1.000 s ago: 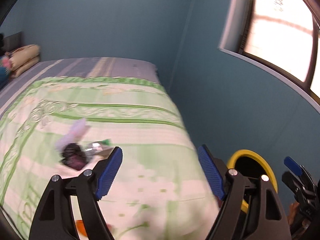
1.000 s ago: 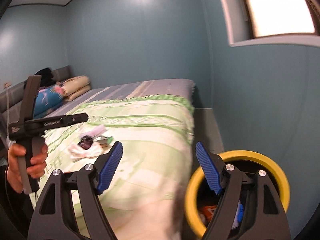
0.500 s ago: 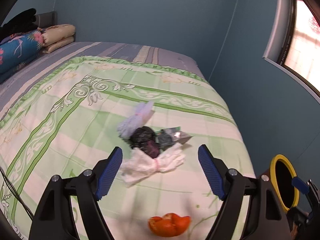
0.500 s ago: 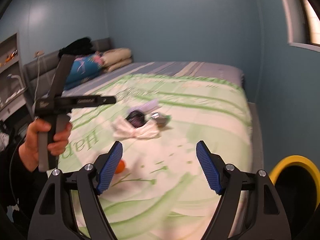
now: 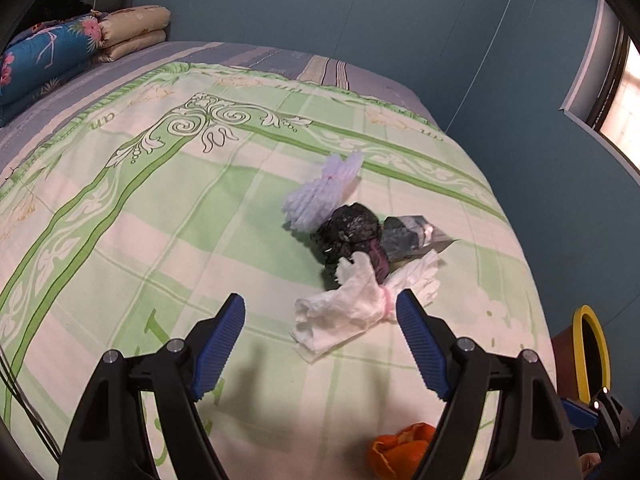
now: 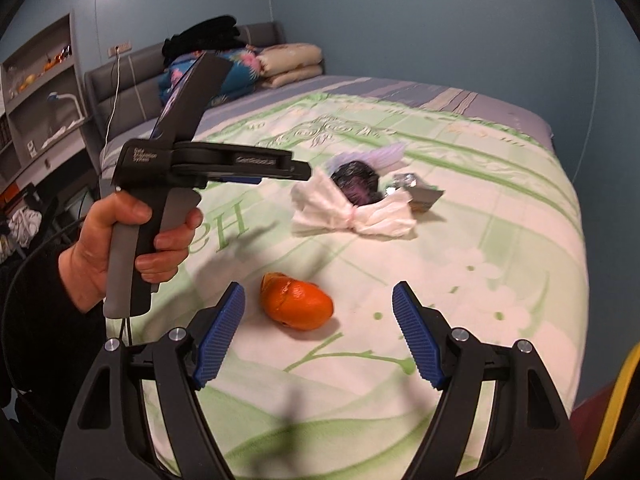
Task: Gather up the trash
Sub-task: 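Move both tools back over the bed toward the tissues and orange peel, then grasp the white tissues with the left tool while the right tool grasps the orange peel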
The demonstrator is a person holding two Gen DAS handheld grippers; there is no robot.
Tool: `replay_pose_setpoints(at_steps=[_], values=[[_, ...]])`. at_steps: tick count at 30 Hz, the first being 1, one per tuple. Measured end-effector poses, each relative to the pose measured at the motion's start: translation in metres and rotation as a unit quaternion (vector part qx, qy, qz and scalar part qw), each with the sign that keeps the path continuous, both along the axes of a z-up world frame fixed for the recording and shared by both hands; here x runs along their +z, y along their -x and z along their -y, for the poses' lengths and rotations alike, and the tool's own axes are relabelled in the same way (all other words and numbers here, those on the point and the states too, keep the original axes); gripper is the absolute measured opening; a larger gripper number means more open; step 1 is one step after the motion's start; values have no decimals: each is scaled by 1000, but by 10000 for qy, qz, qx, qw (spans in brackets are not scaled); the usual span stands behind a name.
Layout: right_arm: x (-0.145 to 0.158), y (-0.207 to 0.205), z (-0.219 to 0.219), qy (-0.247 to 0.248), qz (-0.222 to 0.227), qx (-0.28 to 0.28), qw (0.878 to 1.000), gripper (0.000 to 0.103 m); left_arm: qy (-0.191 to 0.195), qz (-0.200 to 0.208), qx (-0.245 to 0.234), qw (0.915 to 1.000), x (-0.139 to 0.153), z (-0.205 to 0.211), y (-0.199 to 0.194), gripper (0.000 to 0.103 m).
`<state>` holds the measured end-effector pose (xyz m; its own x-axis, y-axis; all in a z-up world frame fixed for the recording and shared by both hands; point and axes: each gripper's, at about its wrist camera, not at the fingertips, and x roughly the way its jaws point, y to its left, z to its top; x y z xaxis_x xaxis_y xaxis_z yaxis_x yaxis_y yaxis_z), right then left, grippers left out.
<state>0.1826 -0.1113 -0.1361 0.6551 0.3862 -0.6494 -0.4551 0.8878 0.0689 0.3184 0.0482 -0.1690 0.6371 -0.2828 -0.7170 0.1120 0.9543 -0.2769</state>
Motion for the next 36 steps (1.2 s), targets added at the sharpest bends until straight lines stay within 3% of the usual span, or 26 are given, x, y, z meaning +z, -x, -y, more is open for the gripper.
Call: replay_pose_setpoints(at_steps=[36], values=[[-55,-42,-48,545,-335,339,9974,72,-118,-521,-256,9982,-47,27,-38,74]])
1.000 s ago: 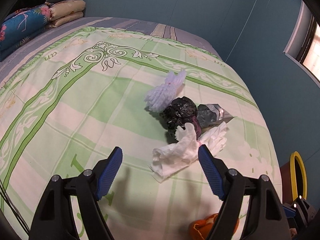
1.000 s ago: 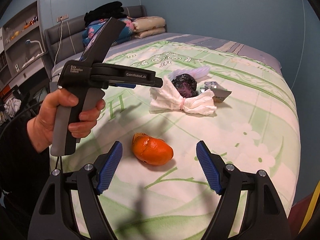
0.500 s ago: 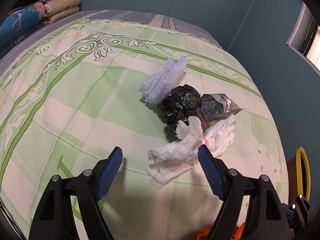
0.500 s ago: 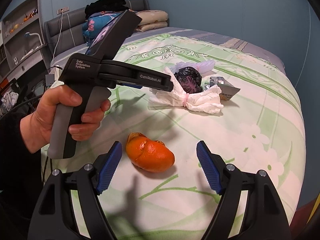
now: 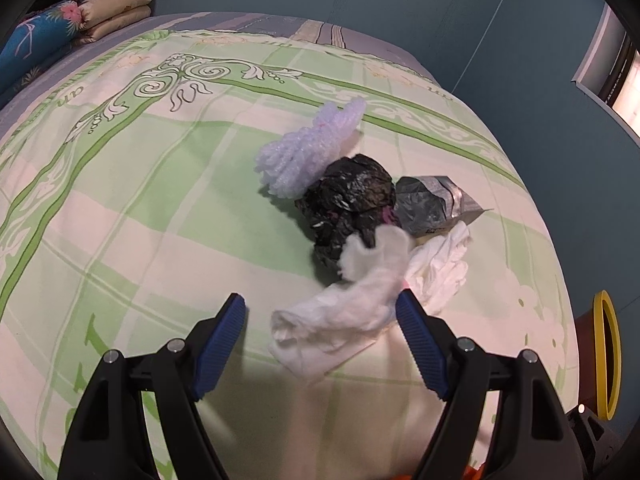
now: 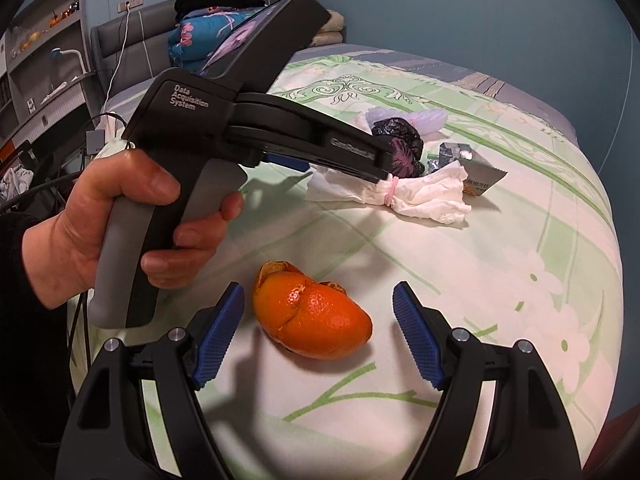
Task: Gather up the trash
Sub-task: 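Grasp the white tissues with the left tool while the right tool grasps the orange peel, then lift and carry the tissues and orange peel over the bin with both tools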
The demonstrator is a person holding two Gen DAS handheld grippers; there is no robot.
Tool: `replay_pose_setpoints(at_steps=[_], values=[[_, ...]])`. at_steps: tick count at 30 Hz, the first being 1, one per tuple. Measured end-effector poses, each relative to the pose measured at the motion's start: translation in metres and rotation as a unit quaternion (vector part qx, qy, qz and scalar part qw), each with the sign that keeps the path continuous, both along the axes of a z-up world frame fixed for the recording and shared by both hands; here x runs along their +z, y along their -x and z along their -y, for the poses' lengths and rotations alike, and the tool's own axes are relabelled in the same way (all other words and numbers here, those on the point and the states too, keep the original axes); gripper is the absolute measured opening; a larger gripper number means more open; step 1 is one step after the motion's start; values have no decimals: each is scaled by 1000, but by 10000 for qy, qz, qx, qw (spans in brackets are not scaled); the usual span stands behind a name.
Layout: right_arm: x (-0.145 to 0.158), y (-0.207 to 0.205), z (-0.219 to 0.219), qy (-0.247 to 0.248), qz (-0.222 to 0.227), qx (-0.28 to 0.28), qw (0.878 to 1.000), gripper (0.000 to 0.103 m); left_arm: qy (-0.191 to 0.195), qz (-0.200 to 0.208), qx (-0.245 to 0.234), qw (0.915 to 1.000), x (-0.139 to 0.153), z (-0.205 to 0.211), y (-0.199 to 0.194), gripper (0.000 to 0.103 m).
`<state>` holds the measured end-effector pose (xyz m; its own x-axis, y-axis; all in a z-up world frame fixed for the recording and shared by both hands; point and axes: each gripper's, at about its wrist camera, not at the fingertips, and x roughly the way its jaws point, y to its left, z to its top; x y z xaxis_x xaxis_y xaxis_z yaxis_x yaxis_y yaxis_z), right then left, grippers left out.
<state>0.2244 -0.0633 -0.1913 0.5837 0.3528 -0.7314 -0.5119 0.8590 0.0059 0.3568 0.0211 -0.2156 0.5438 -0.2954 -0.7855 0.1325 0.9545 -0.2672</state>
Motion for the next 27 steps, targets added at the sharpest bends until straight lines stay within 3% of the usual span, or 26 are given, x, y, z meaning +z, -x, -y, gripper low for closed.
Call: replay_pose_setpoints(at_steps=[5,7,14,27], values=[[-5,0,-3,-2,-81,10,10000,70,6,-15,-148,9999,-2,8,0,63],[-7,0,-4,21,-111,8,9999,63,24,-19,-181,9998,-1,9,1,55],[-9,-3,-2,-94,-287,29,9995,47,29,-119,-148,9998,-5,9,1,41],[-2,0,13,-350,-223,-132,9990,33,241,-90,-163,9995,5,8,11,23]])
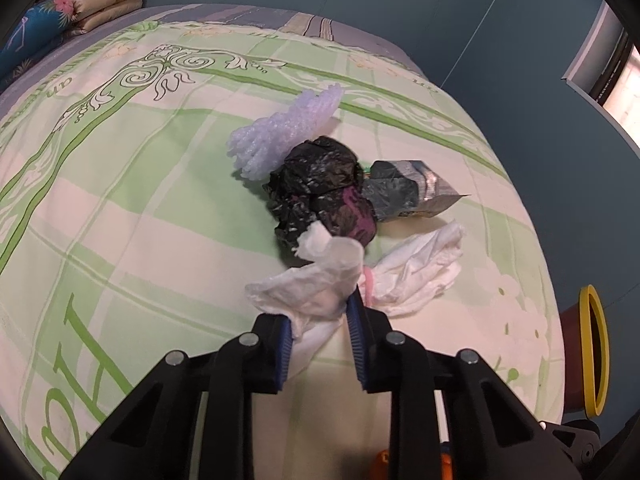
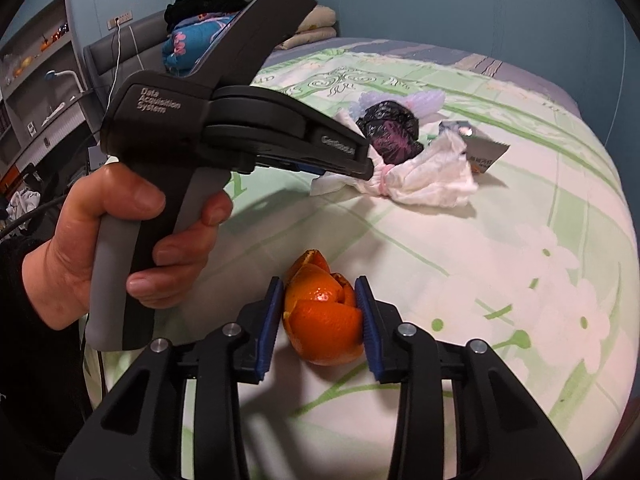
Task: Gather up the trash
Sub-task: 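Lift and carry the tissues and orange peel over the bin with both tools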
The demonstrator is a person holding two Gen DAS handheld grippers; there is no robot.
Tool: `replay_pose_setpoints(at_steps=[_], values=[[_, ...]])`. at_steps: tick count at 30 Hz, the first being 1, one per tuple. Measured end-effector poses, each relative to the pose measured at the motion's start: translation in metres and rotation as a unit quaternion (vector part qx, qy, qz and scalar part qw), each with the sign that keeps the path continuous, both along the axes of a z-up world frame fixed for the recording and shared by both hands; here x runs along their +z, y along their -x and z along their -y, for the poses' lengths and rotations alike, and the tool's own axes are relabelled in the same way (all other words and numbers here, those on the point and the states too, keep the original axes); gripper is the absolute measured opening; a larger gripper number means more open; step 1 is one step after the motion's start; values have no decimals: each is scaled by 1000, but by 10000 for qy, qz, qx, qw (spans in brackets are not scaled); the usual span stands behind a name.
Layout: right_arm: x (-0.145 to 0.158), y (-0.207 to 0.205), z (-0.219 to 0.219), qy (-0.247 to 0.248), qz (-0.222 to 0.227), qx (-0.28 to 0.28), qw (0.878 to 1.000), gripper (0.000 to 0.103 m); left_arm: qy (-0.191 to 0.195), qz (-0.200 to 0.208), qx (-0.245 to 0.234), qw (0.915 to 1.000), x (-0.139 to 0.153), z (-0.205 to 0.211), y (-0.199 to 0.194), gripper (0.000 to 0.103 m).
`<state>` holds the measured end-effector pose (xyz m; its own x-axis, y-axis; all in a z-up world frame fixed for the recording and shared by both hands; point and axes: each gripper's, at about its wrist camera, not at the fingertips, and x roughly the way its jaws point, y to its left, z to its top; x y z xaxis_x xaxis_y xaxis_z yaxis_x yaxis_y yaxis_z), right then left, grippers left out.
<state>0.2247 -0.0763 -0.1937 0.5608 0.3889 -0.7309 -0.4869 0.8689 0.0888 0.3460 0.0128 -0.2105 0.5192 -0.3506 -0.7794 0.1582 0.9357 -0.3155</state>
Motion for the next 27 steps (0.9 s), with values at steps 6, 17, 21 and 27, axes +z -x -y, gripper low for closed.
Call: replay_pose_setpoints(at_steps=[6,17,21,27], values=[[8,11,11,-68,-15,-22,10000,32,234,319,-83,9992,24,-5,20,22],[36,29,44,-466,61,-377,9982,31,608,847,155,9944,67,-34,56,22],[52,31,58,-602,139,-497,9969,31,616,1159,299,9909,89,-42,66,22],[79,48,78,-724,330,-712,9943,31,578,1411,487,9871,115,-50,79,22]])
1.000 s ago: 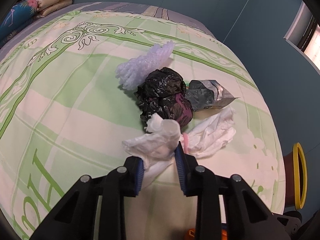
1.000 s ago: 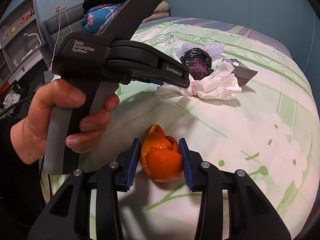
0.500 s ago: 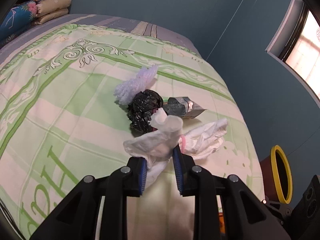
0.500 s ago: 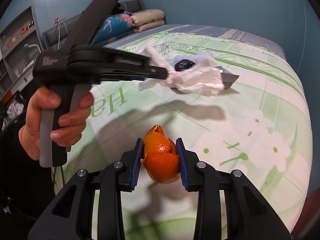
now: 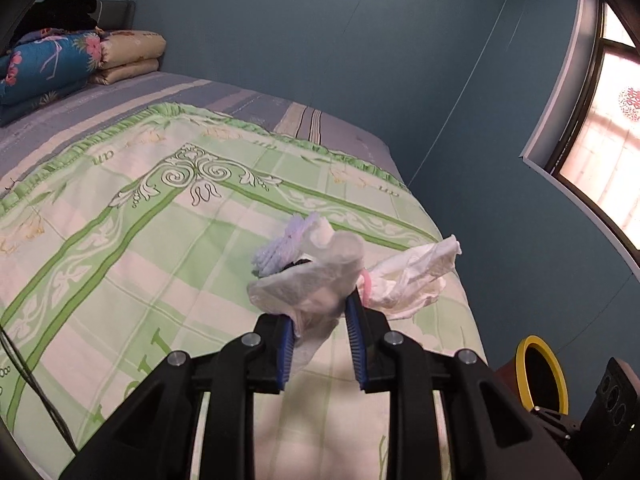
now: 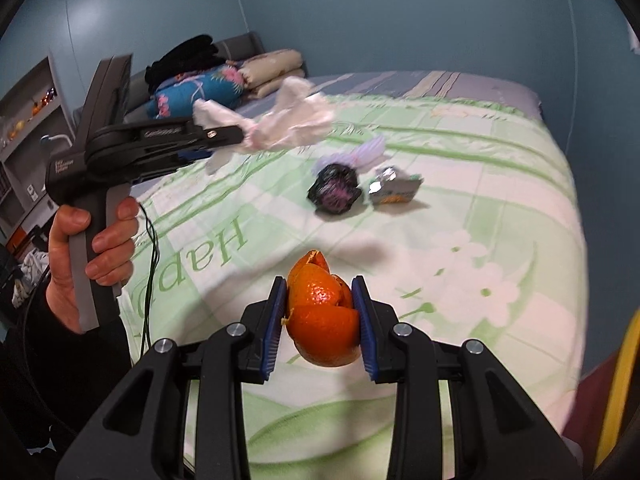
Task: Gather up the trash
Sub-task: 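Lift and carry the tissues and orange peel over the bin with both tools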
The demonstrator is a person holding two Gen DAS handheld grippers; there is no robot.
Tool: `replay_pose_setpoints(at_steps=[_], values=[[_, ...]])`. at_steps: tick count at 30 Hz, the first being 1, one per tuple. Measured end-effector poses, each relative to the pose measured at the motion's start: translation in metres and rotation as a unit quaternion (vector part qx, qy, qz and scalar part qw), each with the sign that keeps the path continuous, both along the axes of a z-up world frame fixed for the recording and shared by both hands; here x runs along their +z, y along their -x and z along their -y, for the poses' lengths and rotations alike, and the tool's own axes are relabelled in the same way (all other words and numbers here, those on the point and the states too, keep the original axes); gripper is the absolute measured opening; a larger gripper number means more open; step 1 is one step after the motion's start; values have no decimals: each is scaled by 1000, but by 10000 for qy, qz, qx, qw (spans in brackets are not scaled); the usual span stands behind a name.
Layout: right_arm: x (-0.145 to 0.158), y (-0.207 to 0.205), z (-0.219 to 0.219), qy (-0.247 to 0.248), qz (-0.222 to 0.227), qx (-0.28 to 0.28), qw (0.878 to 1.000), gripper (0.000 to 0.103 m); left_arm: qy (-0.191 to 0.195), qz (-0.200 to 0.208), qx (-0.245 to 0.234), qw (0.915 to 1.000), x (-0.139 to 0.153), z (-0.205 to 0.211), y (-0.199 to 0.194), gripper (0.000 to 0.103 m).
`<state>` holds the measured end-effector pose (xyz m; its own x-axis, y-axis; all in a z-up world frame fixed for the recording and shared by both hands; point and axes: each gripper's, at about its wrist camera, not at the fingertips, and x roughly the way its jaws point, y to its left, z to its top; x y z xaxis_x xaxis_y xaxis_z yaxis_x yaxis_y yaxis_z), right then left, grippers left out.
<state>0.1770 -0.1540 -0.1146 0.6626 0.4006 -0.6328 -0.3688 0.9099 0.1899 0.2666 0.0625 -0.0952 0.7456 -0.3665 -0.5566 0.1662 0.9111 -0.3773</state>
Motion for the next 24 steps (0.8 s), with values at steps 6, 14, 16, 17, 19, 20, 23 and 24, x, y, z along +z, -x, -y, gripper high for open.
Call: replay_pose_setpoints(at_steps=[6,14,16,17,19,20,23,24], values=[[24,20,31,-77,211,-309,9993,31,-138,136,66,9998,23,7,16,22],[53,50,74,-153,547,-823,9950,31,-136,406,-96,9990,59,29,40,22],[60,59,85,-148,690,-978,9927,31,-119,474,-141,9987,71,36,47,22],[63,62,89,-165,728,-1021,9920,31,-104,509,-171,9985,74,40,50,22],[69,69,100,-208,820,-1117,9901,31,-85,601,-271,9978,84,50,57,22],[72,73,105,-220,878,-1182,9889,31,-105,635,-304,9975,89,56,60,22],[79,82,119,-255,992,-1343,9856,31,-257,775,-445,9957,101,80,72,22],[81,85,124,-279,1028,-1402,9844,31,-318,810,-487,9950,104,89,75,22]])
